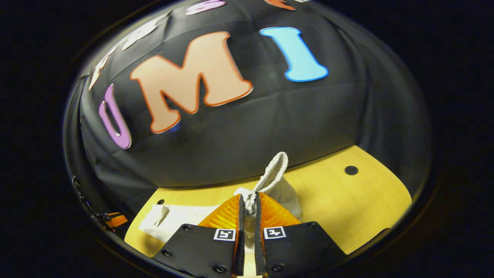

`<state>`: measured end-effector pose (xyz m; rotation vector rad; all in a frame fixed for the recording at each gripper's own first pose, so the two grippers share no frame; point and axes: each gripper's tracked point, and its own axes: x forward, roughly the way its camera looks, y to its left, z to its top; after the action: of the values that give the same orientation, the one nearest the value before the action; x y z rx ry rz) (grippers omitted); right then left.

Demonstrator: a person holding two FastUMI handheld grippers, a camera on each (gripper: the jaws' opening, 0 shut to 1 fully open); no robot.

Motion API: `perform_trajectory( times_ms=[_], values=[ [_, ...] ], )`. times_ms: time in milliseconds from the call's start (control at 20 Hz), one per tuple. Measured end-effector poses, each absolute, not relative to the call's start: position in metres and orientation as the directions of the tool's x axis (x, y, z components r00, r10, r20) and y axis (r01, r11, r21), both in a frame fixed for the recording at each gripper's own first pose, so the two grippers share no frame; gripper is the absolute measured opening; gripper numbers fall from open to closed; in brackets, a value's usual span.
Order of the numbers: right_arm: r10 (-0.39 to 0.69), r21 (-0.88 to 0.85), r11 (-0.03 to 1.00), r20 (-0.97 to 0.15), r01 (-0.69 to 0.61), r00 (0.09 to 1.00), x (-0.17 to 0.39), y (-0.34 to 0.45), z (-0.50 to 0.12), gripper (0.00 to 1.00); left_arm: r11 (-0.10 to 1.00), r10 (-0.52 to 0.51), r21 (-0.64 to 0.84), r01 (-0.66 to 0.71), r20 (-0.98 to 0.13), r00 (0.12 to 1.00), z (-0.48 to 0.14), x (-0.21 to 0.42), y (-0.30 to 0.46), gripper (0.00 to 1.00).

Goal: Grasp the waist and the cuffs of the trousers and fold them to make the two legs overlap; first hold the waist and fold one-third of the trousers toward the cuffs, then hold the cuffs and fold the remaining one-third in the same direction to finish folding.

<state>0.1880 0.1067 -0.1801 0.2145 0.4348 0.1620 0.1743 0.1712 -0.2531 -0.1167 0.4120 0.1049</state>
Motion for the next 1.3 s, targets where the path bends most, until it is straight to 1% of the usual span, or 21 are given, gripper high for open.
perform_trajectory(
  times_ms=[200,350,500,550,600,700,850,900,950,1000,1050,1150,1250,1300],
  values=[
    [0.291,0.193,0.955,-0.444,-0.227,0.847,0.172,0.186,-0.213,0.12,0.983,0.097,-0.104,-0.153,-0.413,0.906,-0.265,0.171,0.194,0.96],
    [0.305,0.12,0.952,-0.484,-0.282,0.82,0.17,0.228,-0.249,0.12,0.975,0.12,-0.119,-0.188,-0.43,0.895,-0.281,0.168,0.215,0.96],
    [0.322,0.095,0.943,-0.51,-0.319,0.798,0.168,0.243,-0.271,0.13,0.966,0.143,-0.128,-0.224,-0.459,0.877,-0.301,0.169,0.23,0.96],
    [0.332,0.098,0.939,-0.517,-0.331,0.789,0.169,0.248,-0.275,0.18,0.964,0.15,-0.124,-0.235,-0.476,0.867,-0.309,0.168,0.236,0.96],
    [0.355,0.122,0.931,-0.529,-0.345,0.771,0.167,0.252,-0.278,0.18,0.963,0.153,-0.123,-0.241,-0.488,0.859,-0.318,0.167,0.241,0.96],
    [0.394,0.163,0.916,-0.547,-0.367,0.739,0.162,0.261,-0.282,0.5,0.959,0.162,-0.122,-0.255,-0.5,0.851,-0.331,0.169,0.25,0.96],
    [0.379,0.128,0.919,-0.545,-0.372,0.748,0.155,0.266,-0.288,0.99,0.958,0.168,-0.111,-0.266,-0.533,0.829,-0.351,0.173,0.258,0.96],
    [0.372,0.12,0.922,-0.543,-0.369,0.753,0.154,0.265,-0.286,0.96,0.959,0.166,-0.106,-0.265,-0.548,0.82,-0.359,0.174,0.259,0.96],
    [0.367,0.118,0.924,-0.541,-0.364,0.756,0.154,0.264,-0.282,0.96,0.959,0.167,-0.101,-0.266,-0.559,0.812,-0.366,0.175,0.261,0.96],
    [0.366,0.121,0.925,-0.538,-0.36,0.76,0.154,0.263,-0.28,0.92,0.959,0.165,-0.098,-0.265,-0.566,0.808,-0.371,0.176,0.262,0.95],
    [0.362,0.123,0.927,-0.532,-0.353,0.766,0.153,0.26,-0.278,0.96,0.96,0.163,-0.095,-0.263,-0.572,0.804,-0.375,0.178,0.262,0.95],
    [0.347,0.121,0.934,-0.528,-0.336,0.776,0.151,0.252,-0.272,0.97,0.962,0.163,-0.084,-0.26,-0.588,0.792,-0.38,0.178,0.261,0.95],
    [0.329,0.121,0.942,-0.52,-0.314,0.788,0.152,0.243,-0.266,0.96,0.962,0.175,-0.068,-0.264,-0.59,0.788,-0.377,0.178,0.262,0.95],
    [0.321,0.124,0.945,-0.518,-0.302,0.793,0.152,0.237,-0.264,0.92,0.964,0.174,-0.064,-0.259,-0.587,0.791,-0.377,0.178,0.263,0.95]
  ],
)
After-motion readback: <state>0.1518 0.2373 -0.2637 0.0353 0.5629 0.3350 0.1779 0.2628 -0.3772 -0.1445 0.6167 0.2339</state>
